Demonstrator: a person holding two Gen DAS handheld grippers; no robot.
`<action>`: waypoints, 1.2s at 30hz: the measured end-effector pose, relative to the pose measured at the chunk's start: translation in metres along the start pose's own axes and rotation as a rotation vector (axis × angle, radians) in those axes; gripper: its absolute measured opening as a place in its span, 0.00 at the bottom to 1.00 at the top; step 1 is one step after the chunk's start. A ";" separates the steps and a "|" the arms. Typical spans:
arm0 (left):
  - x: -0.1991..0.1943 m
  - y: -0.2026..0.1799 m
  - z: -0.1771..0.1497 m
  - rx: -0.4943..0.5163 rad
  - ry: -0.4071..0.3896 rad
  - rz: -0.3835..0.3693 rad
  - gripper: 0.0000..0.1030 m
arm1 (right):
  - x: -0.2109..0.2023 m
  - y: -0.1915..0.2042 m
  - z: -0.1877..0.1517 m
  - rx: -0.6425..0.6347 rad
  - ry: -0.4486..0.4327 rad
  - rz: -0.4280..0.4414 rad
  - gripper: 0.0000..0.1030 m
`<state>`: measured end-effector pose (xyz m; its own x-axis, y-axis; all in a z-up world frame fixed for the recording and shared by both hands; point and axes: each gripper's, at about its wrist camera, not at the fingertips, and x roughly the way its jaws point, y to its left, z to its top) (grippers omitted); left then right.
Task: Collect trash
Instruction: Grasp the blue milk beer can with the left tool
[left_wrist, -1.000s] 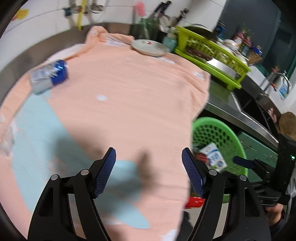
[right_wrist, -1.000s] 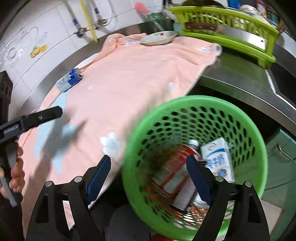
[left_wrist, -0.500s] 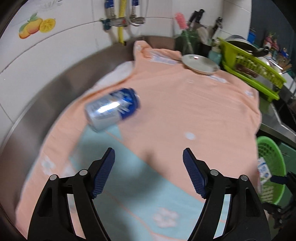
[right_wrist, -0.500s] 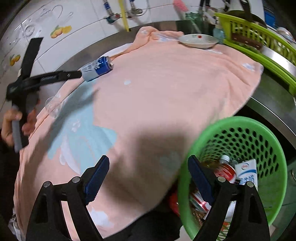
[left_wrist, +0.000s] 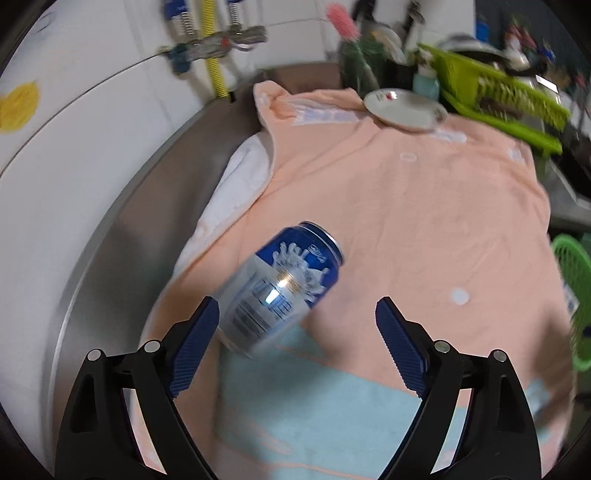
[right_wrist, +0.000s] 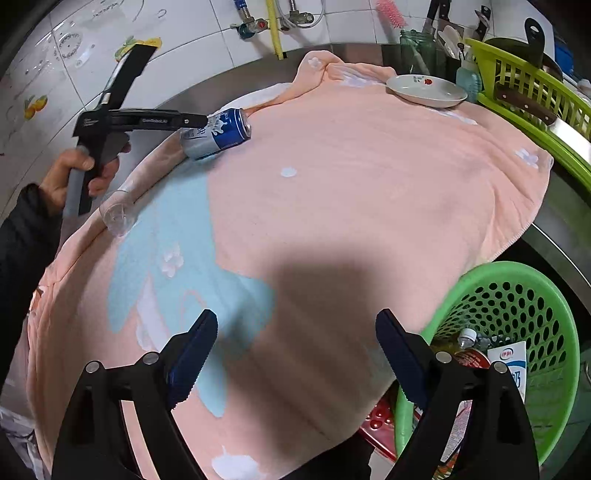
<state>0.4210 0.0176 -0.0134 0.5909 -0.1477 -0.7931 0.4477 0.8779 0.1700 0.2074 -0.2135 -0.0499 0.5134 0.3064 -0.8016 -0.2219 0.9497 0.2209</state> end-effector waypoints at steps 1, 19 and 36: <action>0.003 0.001 0.002 0.024 0.001 0.008 0.83 | 0.001 0.000 0.000 0.001 0.001 0.000 0.82; 0.053 0.011 0.019 0.231 0.060 -0.112 0.83 | 0.025 0.011 0.006 -0.011 0.064 0.002 0.82; 0.067 -0.003 0.011 0.266 0.071 -0.087 0.75 | 0.034 0.016 0.006 -0.016 0.079 0.017 0.82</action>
<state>0.4666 -0.0001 -0.0607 0.4985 -0.1770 -0.8486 0.6607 0.7113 0.2397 0.2263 -0.1876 -0.0701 0.4430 0.3155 -0.8392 -0.2432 0.9432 0.2262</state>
